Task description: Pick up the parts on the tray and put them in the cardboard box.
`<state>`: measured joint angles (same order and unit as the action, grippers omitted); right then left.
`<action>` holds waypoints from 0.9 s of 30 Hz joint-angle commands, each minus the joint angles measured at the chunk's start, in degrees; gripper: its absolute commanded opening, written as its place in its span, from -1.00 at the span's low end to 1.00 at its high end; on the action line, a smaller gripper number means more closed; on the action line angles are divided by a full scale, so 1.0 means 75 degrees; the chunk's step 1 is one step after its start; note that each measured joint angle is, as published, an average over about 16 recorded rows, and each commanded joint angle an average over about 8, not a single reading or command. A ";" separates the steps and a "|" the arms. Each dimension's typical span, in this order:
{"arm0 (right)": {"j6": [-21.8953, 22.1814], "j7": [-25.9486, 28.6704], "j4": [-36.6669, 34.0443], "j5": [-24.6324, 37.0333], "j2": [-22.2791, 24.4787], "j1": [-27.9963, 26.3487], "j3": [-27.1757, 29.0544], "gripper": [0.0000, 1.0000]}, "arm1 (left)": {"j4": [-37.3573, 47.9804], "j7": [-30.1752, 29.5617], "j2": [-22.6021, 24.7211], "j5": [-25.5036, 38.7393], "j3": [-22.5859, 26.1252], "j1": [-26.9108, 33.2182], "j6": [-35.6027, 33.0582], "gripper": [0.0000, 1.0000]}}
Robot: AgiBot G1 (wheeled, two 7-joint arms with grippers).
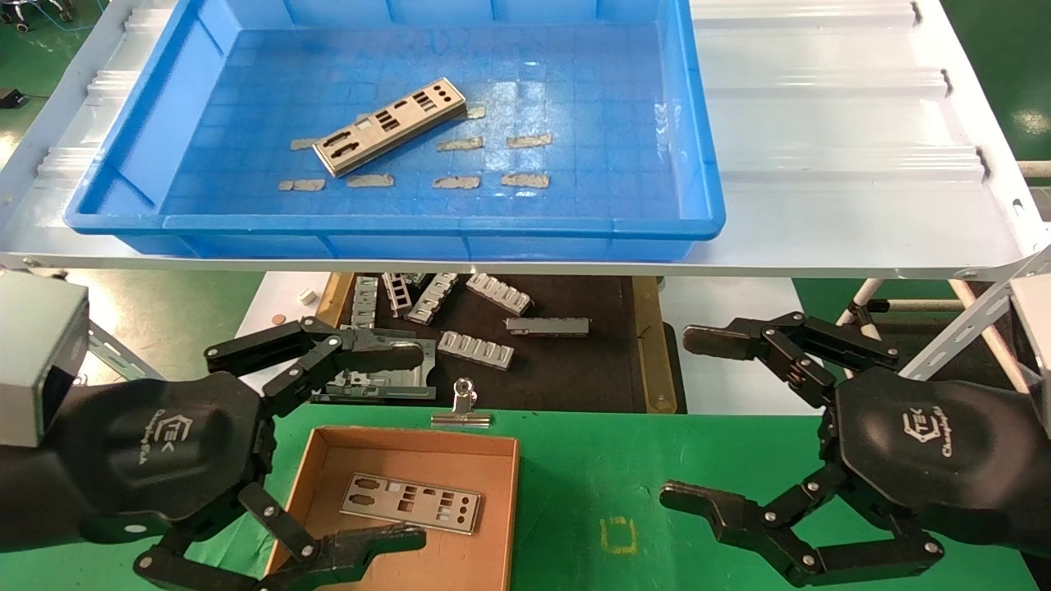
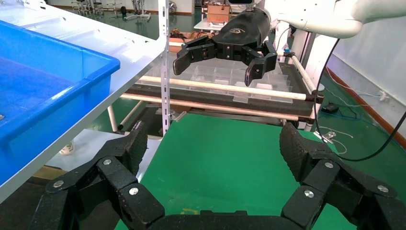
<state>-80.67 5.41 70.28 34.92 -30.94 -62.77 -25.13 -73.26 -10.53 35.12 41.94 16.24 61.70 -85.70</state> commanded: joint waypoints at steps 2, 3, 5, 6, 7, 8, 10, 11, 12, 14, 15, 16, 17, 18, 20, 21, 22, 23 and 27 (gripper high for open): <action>0.0000 0.0000 0.0000 0.0000 0.0000 0.0000 0.0000 1.00 | 0.0000 0.0000 0.0000 0.0000 0.0000 0.0000 0.0000 1.00; 0.0000 0.0000 0.0000 0.0000 0.0000 0.0000 0.0000 1.00 | 0.0000 0.0000 0.0000 0.0000 0.0000 0.0000 0.0000 1.00; 0.0000 0.0000 0.0000 0.0000 0.0000 0.0000 0.0000 1.00 | 0.0000 0.0000 0.0000 0.0000 0.0000 0.0000 0.0000 1.00; 0.0000 0.0000 0.0000 0.0000 0.0000 0.0000 0.0000 1.00 | 0.0000 0.0000 0.0000 0.0000 0.0000 0.0000 0.0000 1.00; 0.0000 0.0000 0.0000 0.0000 0.0000 0.0000 0.0000 1.00 | 0.0000 0.0000 0.0000 0.0000 0.0000 0.0000 0.0000 1.00; 0.0000 0.0000 0.0000 0.0000 0.0000 0.0000 0.0000 1.00 | 0.0000 0.0000 0.0000 0.0000 0.0000 0.0000 0.0000 1.00; 0.0000 0.0000 0.0000 0.0000 0.0000 0.0000 0.0000 1.00 | 0.0000 0.0000 0.0000 0.0000 0.0000 0.0000 0.0000 1.00; 0.0000 0.0000 0.0000 0.0000 0.0000 0.0000 0.0000 1.00 | 0.0000 0.0000 0.0000 0.0000 0.0000 0.0000 0.0000 1.00; 0.0000 0.0000 0.0000 0.0000 0.0000 0.0000 0.0000 1.00 | 0.0000 0.0000 0.0000 0.0000 0.0000 0.0000 0.0000 1.00; 0.0000 0.0000 0.0000 0.0000 0.0000 0.0000 0.0000 1.00 | 0.0000 0.0000 0.0000 0.0000 0.0000 0.0000 0.0000 1.00; 0.0000 0.0000 0.0000 0.0000 0.0000 0.0000 0.0000 1.00 | 0.0000 0.0000 0.0000 0.0000 0.0000 0.0000 0.0000 1.00; 0.0000 0.0000 0.0000 0.0000 0.0000 0.0000 0.0000 1.00 | 0.0000 0.0000 0.0000 0.0000 0.0000 0.0000 0.0000 1.00; 0.0000 0.0000 0.0000 0.0000 0.0000 0.0000 0.0000 1.00 | 0.0000 0.0000 0.0000 0.0000 0.0000 0.0000 0.0000 1.00; 0.0000 0.0000 0.0000 0.0000 0.0000 0.0000 0.0000 1.00 | 0.0000 0.0000 0.0000 0.0000 0.0000 0.0000 0.0000 1.00; 0.0000 0.0000 0.0000 0.0000 0.0000 0.0000 0.0000 1.00 | 0.0000 0.0000 0.0000 0.0000 0.0000 0.0000 0.0000 1.00; 0.0000 0.0000 0.0000 0.0000 0.0000 0.0000 0.0000 1.00 | 0.0000 0.0000 0.0000 0.0000 0.0000 0.0000 0.0000 1.00; 0.0000 0.0000 0.0000 0.0000 0.0000 0.0000 0.0000 1.00 | 0.0000 0.0000 0.0000 0.0000 0.0000 0.0000 0.0000 1.00; 0.0000 0.0000 0.0000 0.0000 0.0000 0.0000 0.0000 1.00 | 0.0000 0.0000 0.0000 0.0000 0.0000 0.0000 0.0000 1.00; 0.0000 0.0000 0.0000 0.0000 0.0000 0.0000 0.0000 1.00 | 0.0000 0.0000 0.0000 0.0000 0.0000 0.0000 0.0000 1.00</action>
<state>-80.67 5.41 70.28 34.92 -30.94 -62.77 -25.13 -73.26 -10.53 35.12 41.94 16.24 61.70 -85.70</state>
